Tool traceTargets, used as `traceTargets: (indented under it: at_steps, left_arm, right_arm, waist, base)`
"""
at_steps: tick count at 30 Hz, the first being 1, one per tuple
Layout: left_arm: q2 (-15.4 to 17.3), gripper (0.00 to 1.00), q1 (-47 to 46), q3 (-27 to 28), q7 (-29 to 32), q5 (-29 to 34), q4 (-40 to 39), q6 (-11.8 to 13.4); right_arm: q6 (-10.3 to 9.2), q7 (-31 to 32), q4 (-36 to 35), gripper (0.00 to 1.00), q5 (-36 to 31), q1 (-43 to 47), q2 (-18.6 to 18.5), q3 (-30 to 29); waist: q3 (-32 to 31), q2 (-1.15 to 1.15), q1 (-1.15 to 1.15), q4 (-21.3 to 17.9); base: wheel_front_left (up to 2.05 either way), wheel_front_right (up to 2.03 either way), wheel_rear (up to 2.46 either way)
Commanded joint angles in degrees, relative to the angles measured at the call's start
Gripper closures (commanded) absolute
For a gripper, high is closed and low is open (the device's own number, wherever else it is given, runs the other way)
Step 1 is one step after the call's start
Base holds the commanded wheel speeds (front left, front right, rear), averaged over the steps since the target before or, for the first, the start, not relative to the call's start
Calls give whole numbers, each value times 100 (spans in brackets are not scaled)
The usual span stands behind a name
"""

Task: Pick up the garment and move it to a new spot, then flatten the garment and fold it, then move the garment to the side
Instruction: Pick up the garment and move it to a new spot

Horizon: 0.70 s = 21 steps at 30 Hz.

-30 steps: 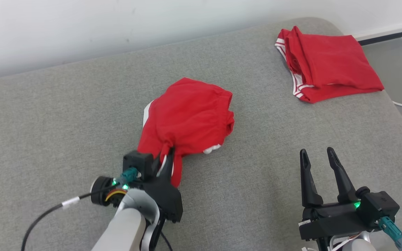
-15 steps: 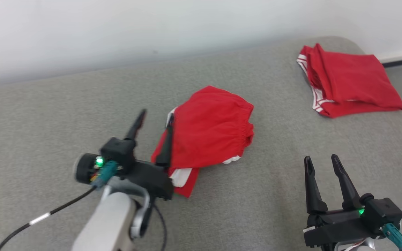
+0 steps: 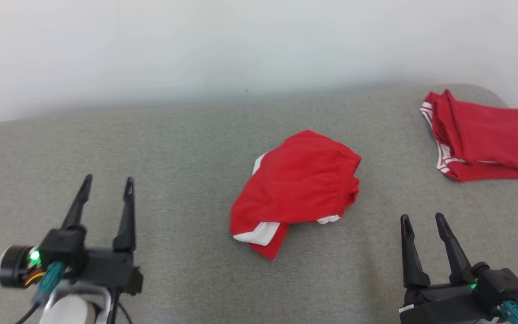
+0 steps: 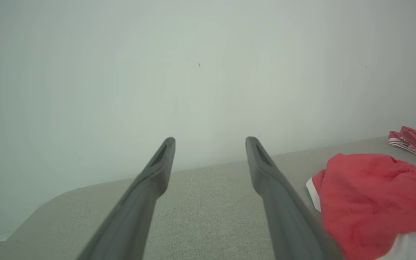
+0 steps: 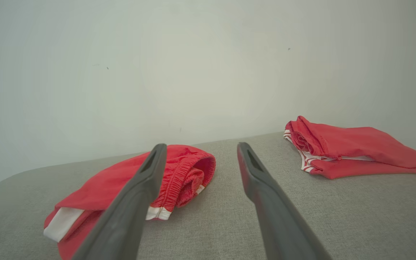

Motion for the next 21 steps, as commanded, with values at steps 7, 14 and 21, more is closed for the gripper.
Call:
traceTargets:
  at_steps: [7,14,21]
  left_arm:
    - [188,0,809,359,-59,110,-681,184]
    - [112,0,1484,733,-62,257,-1089,327]
    - [36,0,2087,947,-63,648,-1277,384]
  right_arm:
    - [-16,-28,-38,0,-16,164,-17,-36]
    - [-16,-28,-28,0,8,217,-6,8]
    - [-16,-29,-3,0,24,265,-23,-27]
  waist:
    - [-226,0,1,350]
    - [-301,0,1,362]
    - [-316,0,1,311]
  base:
    - [0,0,0]
    - [0,0,0]
    - [0,0,0]
